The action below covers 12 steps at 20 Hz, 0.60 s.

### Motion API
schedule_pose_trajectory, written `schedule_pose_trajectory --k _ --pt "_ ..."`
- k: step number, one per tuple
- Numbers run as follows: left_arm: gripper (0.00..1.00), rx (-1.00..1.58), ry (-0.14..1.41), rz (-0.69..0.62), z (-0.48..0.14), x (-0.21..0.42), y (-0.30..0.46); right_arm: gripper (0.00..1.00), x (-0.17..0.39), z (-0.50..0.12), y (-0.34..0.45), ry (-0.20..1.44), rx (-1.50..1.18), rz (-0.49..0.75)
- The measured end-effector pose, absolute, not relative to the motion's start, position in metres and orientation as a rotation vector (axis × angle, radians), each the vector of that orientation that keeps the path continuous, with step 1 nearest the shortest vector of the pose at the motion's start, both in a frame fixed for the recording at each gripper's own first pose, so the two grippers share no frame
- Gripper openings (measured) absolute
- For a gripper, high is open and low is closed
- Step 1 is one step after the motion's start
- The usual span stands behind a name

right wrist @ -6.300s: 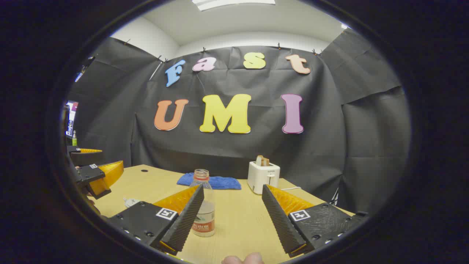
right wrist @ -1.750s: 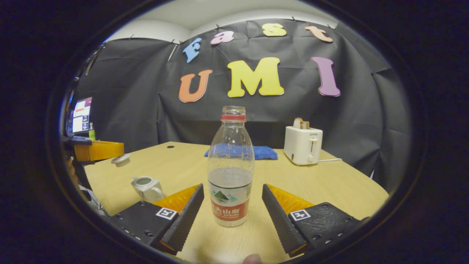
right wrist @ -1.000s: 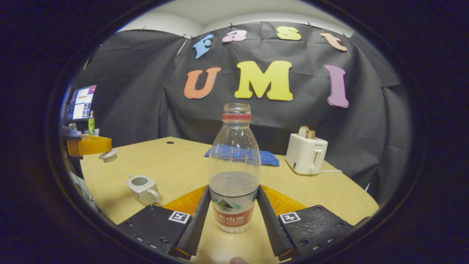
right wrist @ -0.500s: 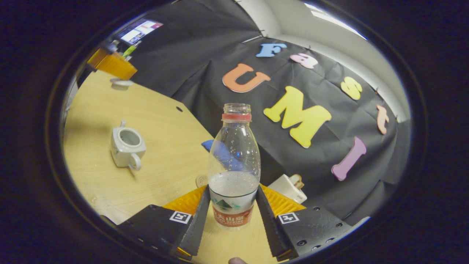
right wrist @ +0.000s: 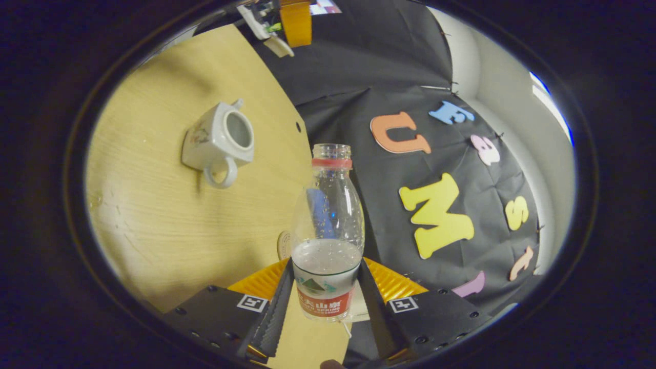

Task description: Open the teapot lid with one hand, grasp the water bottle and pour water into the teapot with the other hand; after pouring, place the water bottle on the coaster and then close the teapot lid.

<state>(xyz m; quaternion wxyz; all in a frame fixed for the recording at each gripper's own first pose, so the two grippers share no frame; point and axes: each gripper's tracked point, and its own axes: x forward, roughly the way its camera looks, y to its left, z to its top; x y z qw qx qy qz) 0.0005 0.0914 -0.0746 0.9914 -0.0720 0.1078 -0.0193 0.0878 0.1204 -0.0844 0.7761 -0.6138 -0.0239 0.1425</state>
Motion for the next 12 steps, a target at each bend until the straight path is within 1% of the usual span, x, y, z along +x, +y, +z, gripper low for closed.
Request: schedule_pose_trajectory --k 5,12 --pt "0.03 -0.13 0.203 -0.049 -0.074 0.001 0.092 0.71 0.087 -0.087 0.132 -0.12 -1.483 0.328" --pt "0.03 -0.132 0.208 -0.049 -0.077 0.002 0.096 0.71 0.094 -0.082 0.146 -0.211 -1.628 0.333"
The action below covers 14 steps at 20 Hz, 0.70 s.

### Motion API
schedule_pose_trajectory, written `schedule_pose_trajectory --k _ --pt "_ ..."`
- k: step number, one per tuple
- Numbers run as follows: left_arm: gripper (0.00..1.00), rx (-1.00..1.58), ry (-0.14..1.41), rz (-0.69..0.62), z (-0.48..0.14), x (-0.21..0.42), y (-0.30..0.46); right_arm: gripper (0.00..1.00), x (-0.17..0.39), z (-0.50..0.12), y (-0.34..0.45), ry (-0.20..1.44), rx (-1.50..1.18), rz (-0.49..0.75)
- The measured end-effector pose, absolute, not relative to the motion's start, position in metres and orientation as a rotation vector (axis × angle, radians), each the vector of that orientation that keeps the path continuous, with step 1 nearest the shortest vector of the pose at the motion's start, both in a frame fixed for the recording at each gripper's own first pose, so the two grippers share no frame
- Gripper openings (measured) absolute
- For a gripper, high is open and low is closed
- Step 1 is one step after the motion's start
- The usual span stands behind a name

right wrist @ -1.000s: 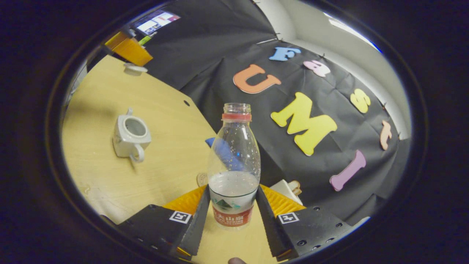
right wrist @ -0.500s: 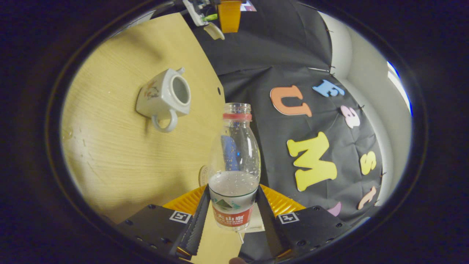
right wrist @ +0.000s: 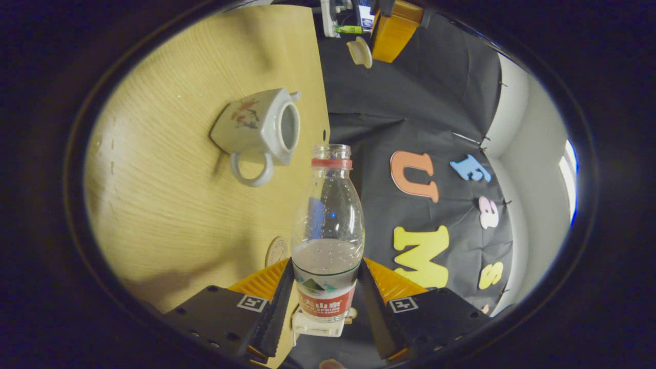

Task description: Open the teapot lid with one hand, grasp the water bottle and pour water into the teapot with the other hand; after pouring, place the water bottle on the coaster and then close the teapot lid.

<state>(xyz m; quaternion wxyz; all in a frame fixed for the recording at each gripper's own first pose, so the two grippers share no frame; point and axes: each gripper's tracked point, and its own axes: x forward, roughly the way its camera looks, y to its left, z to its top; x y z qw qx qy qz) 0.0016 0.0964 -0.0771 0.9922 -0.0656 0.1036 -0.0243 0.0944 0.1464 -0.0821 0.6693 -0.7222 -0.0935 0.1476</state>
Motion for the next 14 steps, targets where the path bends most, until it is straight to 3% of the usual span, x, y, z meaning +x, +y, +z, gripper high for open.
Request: schedule_pose_trajectory --k 14 --pt "0.03 -0.144 0.214 -0.048 -0.079 -0.001 0.103 0.72 0.1 -0.068 0.161 -0.299 -1.805 0.313"
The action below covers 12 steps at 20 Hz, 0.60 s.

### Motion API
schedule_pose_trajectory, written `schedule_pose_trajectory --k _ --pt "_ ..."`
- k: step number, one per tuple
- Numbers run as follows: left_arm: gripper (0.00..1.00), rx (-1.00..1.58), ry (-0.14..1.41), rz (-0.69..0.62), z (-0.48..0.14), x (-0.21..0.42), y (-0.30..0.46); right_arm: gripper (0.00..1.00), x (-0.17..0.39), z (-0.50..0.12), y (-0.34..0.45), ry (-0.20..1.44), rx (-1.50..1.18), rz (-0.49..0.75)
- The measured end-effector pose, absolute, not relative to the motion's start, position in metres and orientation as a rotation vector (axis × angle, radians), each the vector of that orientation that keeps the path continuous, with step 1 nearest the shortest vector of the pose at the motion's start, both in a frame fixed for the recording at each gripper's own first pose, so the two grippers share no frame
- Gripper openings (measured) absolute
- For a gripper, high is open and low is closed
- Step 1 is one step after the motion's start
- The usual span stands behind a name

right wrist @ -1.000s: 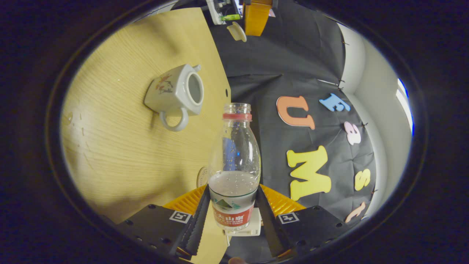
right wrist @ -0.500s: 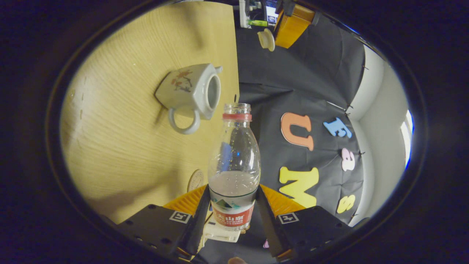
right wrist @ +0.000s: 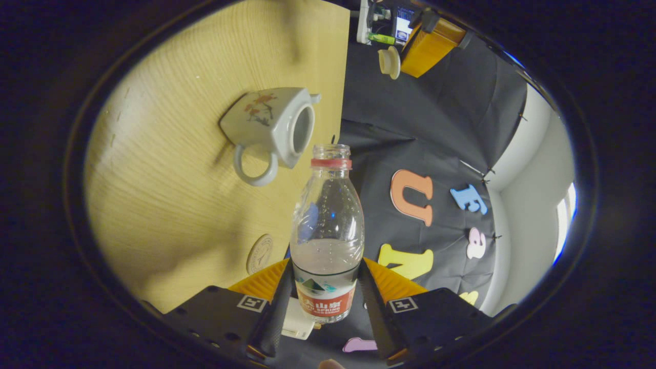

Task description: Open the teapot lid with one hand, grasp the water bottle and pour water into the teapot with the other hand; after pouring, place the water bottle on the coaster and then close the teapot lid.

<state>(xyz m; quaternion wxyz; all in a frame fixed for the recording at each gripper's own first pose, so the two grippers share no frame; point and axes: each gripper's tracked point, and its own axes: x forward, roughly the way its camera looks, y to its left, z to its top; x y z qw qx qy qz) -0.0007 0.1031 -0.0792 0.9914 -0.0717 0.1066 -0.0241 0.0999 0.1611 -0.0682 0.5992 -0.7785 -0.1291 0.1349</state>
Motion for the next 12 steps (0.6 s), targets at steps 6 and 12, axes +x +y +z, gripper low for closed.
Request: schedule_pose_trajectory --k 6,12 --pt "0.03 -0.147 0.215 -0.053 -0.079 -0.001 0.102 0.72 0.101 -0.065 0.166 -0.332 -1.872 0.303" --pt "0.03 -0.147 0.218 -0.05 -0.08 -0.003 0.103 0.72 0.103 -0.058 0.173 -0.369 -1.934 0.303"
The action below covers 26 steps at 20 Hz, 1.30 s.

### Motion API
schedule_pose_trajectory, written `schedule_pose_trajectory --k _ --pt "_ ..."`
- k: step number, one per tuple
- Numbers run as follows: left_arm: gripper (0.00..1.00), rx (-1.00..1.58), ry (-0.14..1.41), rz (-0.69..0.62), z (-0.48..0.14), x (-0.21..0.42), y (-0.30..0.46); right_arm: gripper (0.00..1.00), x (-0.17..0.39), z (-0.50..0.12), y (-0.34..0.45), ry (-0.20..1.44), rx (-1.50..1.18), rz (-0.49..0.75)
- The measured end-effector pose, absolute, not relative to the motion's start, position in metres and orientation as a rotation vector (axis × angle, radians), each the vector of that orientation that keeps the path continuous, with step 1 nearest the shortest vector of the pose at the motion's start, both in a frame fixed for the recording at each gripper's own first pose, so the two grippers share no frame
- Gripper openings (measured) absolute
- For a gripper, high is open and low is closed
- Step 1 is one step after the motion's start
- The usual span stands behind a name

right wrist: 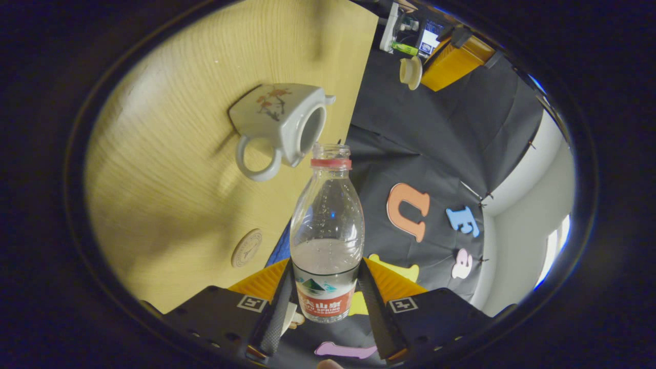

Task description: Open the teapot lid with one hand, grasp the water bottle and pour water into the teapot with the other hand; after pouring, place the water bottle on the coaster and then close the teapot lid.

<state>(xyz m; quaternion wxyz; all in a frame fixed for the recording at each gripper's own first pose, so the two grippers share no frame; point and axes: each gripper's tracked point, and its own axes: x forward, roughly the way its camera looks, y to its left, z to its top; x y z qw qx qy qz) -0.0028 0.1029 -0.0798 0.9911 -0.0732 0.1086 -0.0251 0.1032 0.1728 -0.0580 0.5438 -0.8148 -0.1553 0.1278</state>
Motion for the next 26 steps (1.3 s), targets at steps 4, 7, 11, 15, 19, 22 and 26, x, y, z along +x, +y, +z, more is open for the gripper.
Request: schedule_pose_trajectory --k 4,7,11,15,19,22,26 --pt "0.03 -0.149 0.22 -0.049 -0.08 -0.001 0.104 0.71 0.101 -0.053 0.177 -0.39 -1.954 0.301" --pt "0.03 -0.151 0.222 -0.049 -0.08 -0.003 0.104 0.72 0.101 -0.051 0.177 -0.4 -1.974 0.297" --pt "0.03 -0.151 0.222 -0.051 -0.081 -0.003 0.105 0.71 0.102 -0.048 0.176 -0.407 -1.998 0.286" --pt "0.03 -0.149 0.224 -0.052 -0.081 -0.003 0.105 0.7 0.099 -0.042 0.178 -0.428 -2.023 0.275" --pt "0.03 -0.148 0.224 -0.048 -0.081 -0.002 0.105 0.7 0.099 -0.04 0.177 -0.431 -2.039 0.268" --pt "0.03 -0.149 0.226 -0.041 -0.08 -0.003 0.107 0.71 0.099 -0.038 0.179 -0.443 -2.057 0.261" --pt "0.03 -0.15 0.225 -0.044 -0.08 -0.004 0.106 0.7 0.097 -0.037 0.182 -0.465 -2.081 0.256"
